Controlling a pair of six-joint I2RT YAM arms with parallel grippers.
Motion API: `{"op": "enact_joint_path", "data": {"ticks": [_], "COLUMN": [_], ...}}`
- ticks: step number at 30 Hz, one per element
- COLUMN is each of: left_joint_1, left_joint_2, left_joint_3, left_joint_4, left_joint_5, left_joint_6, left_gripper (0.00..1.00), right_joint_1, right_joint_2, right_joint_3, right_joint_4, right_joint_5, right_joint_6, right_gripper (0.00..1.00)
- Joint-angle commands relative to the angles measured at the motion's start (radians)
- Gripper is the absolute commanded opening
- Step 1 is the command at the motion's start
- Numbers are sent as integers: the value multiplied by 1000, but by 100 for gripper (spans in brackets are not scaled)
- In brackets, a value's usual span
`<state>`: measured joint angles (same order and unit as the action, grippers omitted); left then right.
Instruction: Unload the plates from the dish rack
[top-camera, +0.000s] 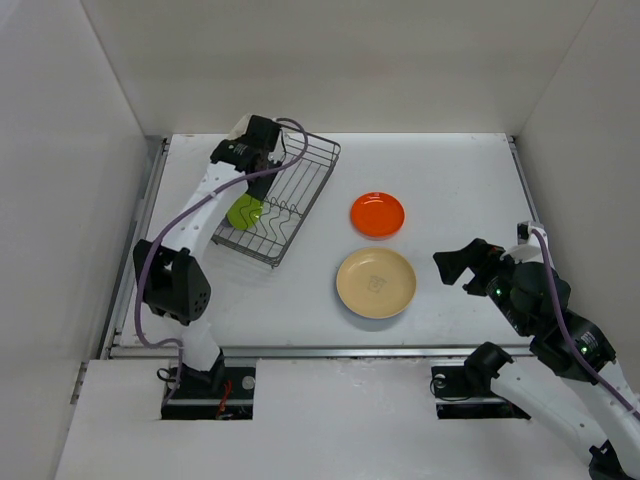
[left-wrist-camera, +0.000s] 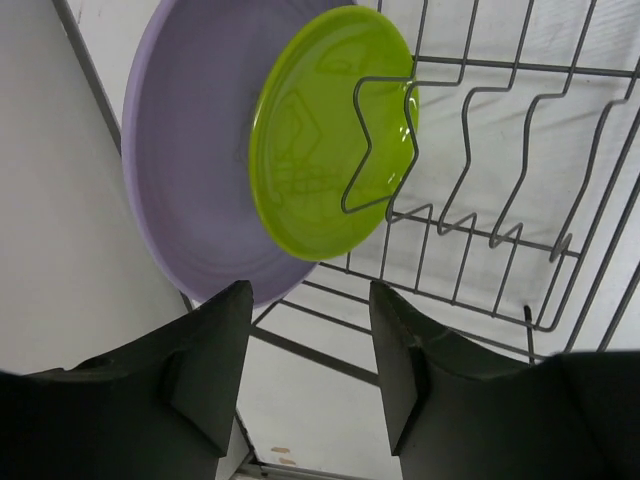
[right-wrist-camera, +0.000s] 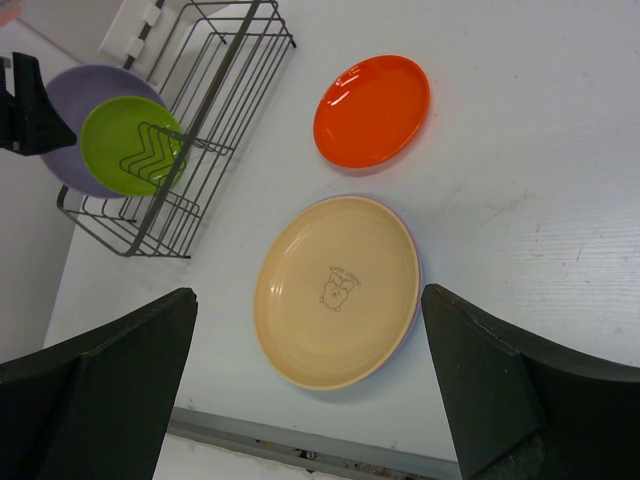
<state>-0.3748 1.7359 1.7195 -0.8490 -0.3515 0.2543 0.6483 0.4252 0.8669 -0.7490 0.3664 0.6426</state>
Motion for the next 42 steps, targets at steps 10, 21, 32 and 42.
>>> {"op": "enact_joint_path", "data": {"ticks": [10, 21, 32, 42], "left_joint_1": [14, 70, 106, 117], "left_joint_2": [106, 243, 290, 202], "left_joint_3": [88, 106, 144, 153], "left_joint_4": [43, 64, 4, -28], "left_joint_5": [-141, -130, -17, 12], "left_joint_6": [3, 3, -18, -38], "left_gripper": [50, 56, 27, 0], "right_joint_1": [-3, -3, -3, -3], "right_joint_2": [-6, -6, 3, 3], "right_joint_3": [-2, -2, -2, -11], "right_joint_4": [48, 48, 48, 48], "right_joint_5": [-9, -9, -9, -18], "right_joint_6": [-18, -18, -18, -27], "right_gripper": [100, 100, 100, 100]}}
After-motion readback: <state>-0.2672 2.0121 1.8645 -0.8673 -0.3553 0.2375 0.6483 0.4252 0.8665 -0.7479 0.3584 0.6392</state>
